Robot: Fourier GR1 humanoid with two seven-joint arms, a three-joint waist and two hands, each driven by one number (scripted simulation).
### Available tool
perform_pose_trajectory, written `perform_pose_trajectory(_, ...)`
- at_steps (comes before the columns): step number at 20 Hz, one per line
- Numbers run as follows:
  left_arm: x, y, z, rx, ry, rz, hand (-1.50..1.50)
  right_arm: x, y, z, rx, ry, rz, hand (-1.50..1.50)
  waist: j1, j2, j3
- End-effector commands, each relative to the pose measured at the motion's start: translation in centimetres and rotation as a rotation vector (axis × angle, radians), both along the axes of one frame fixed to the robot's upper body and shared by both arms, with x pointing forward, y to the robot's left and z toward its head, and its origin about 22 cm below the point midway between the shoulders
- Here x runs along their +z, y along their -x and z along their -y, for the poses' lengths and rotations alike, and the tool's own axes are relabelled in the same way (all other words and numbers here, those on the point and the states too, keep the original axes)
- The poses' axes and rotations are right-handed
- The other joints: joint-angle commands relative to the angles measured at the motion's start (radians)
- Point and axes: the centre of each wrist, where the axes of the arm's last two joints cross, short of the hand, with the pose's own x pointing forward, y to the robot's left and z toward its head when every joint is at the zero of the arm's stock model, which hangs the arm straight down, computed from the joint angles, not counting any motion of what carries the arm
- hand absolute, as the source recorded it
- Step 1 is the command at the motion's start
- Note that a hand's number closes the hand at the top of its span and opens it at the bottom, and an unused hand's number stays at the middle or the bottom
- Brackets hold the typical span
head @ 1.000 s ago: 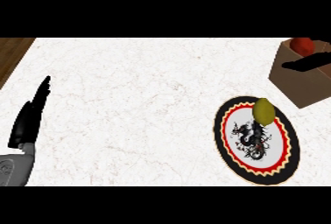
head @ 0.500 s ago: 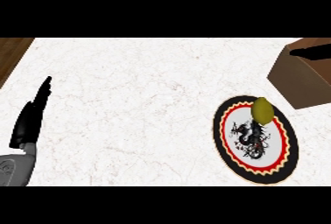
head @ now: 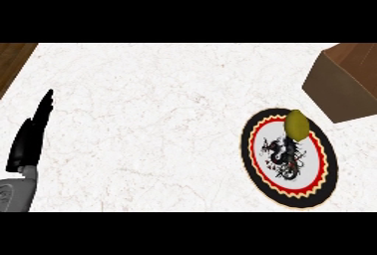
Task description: Pick the bell pepper from the plate and place it in the cardboard box
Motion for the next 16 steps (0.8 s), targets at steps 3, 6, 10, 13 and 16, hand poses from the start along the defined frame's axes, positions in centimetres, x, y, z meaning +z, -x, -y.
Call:
perform_pose_trajectory(3,0.7,-0.4,-0.7,0.013,0.009,0.013,0.0,1.1,4.9,5.7,-0.07,-0.028,0.003,-1.5,-0.009,0.004,0.002)
perform_pose_trajectory(6,0.7,-0.4,-1.3,0.006,-0.001,-0.001,0.0,1.5,6.8,7.4,-0.086,-0.035,-0.003,-1.5,-0.012,0.001,0.002)
perform_pose_trajectory(10,-0.2,0.5,-0.9,0.004,0.007,-0.011,0.0,0.6,10.4,10.0,-0.081,0.001,-0.018,-1.5,-0.014,0.0,0.004)
perform_pose_trajectory(13,0.6,0.4,-0.9,0.008,0.01,0.0,0.0,0.2,12.5,11.3,-0.065,0.007,-0.032,-1.5,-0.015,0.0,0.007)
perform_pose_trajectory(16,-0.2,0.3,-0.5,0.007,0.014,-0.006,0.0,0.2,13.4,11.9,-0.033,0.052,-0.073,-1.5,-0.018,0.003,0.007)
